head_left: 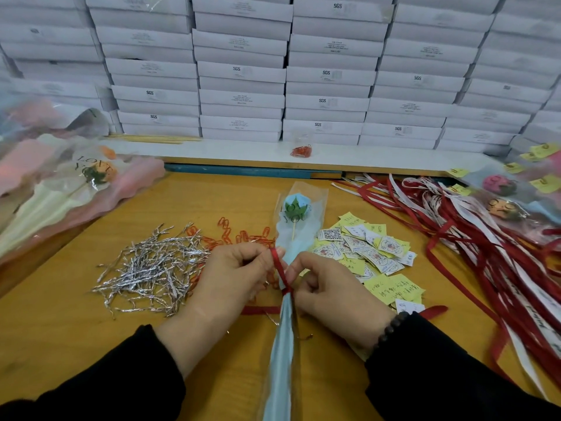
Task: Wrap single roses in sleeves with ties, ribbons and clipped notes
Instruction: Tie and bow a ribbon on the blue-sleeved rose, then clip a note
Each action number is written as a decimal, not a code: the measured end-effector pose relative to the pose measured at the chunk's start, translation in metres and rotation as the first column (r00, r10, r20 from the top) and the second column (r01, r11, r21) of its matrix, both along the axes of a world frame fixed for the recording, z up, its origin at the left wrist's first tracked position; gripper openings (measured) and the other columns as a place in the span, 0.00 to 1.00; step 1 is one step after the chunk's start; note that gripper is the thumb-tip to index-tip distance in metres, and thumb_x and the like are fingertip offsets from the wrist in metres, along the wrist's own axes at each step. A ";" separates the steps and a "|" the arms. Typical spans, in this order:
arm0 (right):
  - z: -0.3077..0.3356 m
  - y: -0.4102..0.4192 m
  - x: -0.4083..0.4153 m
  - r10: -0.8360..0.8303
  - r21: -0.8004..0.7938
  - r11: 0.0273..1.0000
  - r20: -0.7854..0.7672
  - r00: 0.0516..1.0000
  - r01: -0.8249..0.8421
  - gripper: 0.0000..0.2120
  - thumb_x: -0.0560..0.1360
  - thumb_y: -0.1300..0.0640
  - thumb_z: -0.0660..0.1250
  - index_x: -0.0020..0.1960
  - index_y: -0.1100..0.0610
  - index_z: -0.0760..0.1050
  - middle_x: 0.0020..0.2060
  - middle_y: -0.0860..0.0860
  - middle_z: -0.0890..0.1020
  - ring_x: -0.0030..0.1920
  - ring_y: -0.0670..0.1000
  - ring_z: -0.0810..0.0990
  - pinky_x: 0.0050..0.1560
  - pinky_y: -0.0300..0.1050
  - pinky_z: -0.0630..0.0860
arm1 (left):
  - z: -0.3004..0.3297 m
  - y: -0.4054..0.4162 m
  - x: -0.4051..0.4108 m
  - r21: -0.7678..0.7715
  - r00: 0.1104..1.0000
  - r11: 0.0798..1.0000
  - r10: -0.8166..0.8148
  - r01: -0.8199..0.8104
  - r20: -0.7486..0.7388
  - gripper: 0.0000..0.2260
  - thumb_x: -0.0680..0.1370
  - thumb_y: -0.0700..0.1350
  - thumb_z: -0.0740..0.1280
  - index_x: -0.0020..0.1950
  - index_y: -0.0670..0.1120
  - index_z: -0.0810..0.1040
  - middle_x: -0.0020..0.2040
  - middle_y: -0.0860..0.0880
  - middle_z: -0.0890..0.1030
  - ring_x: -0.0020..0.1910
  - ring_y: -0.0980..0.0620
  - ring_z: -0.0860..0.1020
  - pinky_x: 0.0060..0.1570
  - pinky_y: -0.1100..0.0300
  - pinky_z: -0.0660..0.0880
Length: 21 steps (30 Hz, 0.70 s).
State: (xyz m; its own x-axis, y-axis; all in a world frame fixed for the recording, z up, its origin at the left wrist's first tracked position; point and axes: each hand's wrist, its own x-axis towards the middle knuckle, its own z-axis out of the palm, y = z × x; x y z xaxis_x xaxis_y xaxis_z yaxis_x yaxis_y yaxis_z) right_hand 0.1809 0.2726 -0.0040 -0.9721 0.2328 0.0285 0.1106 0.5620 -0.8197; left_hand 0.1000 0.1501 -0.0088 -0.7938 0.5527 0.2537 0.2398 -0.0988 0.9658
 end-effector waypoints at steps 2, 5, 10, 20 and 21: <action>-0.001 0.001 0.000 -0.011 -0.008 1.000 0.011 1.000 0.011 0.10 0.71 0.68 0.64 0.43 0.54 0.71 0.30 0.54 0.74 0.29 0.48 0.70 0.33 0.41 0.69 | 0.002 0.000 0.002 -0.055 0.998 0.997 -0.048 0.050 0.030 0.16 0.70 0.51 0.64 0.27 0.42 0.77 0.17 0.52 0.66 0.18 0.58 0.60 0.21 0.69 0.58; -0.001 0.001 0.001 -0.026 -0.002 1.000 0.029 0.999 0.026 0.09 0.71 0.67 0.64 0.44 0.53 0.71 0.33 0.56 0.77 0.32 0.49 0.73 0.37 0.46 0.74 | 0.001 -0.001 0.002 -0.131 0.994 0.986 -0.097 0.102 0.043 0.18 0.70 0.54 0.62 0.28 0.44 0.80 0.19 0.52 0.70 0.18 0.58 0.62 0.21 0.70 0.59; 0.009 0.007 0.003 -0.038 0.067 0.997 0.049 0.998 0.035 0.06 0.74 0.60 0.66 0.41 0.52 0.73 0.31 0.53 0.77 0.32 0.48 0.73 0.36 0.40 0.70 | -0.001 -0.003 -0.003 -0.188 0.994 0.978 -0.101 0.092 -0.039 0.18 0.69 0.56 0.62 0.25 0.45 0.78 0.19 0.52 0.70 0.18 0.60 0.64 0.21 0.72 0.61; 0.035 0.037 0.017 0.150 -0.097 0.988 0.432 0.889 -0.120 0.14 0.76 0.60 0.62 0.32 0.56 0.78 0.19 0.46 0.70 0.18 0.43 0.63 0.22 0.35 0.61 | -0.008 -0.006 -0.005 -0.314 0.983 0.947 -0.120 0.072 -0.137 0.19 0.69 0.60 0.61 0.24 0.50 0.78 0.20 0.53 0.69 0.19 0.59 0.65 0.23 0.73 0.63; 0.035 0.038 0.018 0.238 -0.266 0.955 0.417 0.877 -0.132 0.14 0.76 0.62 0.60 0.34 0.59 0.78 0.20 0.47 0.71 0.18 0.43 0.63 0.20 0.34 0.59 | -0.008 -0.006 -0.004 -0.312 0.982 0.947 -0.124 0.075 -0.142 0.19 0.69 0.60 0.61 0.24 0.50 0.78 0.20 0.53 0.69 0.19 0.60 0.65 0.23 0.73 0.63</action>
State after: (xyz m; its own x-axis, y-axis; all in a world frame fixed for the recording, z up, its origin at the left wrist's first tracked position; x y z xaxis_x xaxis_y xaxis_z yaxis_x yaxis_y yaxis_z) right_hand 0.1987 0.3105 0.0309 -0.8966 -0.0037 -0.4429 0.4013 0.4164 -0.8158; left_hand 0.0956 0.1438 -0.0166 -0.6942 0.6973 0.1785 0.3956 0.1624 0.9040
